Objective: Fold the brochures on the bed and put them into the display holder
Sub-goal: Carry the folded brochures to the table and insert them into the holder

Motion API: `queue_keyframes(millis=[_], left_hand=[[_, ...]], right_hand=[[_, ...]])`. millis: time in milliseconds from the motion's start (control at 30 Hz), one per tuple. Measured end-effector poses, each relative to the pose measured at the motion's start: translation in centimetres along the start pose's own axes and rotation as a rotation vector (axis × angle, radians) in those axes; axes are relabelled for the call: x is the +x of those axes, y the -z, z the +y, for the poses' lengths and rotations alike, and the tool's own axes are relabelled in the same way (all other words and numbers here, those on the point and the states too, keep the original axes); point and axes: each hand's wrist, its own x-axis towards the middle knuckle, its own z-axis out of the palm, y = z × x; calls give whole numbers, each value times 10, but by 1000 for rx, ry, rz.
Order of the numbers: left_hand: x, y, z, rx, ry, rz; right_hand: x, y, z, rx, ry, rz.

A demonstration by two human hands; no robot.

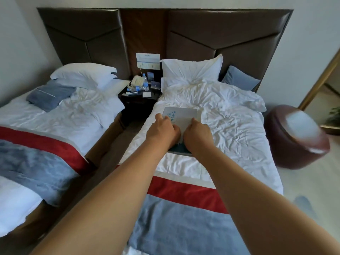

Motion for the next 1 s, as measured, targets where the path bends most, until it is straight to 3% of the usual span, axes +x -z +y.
queue_keyframes(millis=[233, 500, 700, 1000], left_hand=[[3, 12, 74, -40, -129, -4], [-20, -23, 220, -125, -513, -116], [-137, -65, 370, -182, -896, -299], [-347, -71, 561, -191, -1251, -406]], right_hand=[[0, 71, 26, -9, -88, 112], [-47, 172, 124, 4, -335, 380], [-154, 270, 239, -23, -640, 641], [-329, 407, 371, -77, -942, 893]])
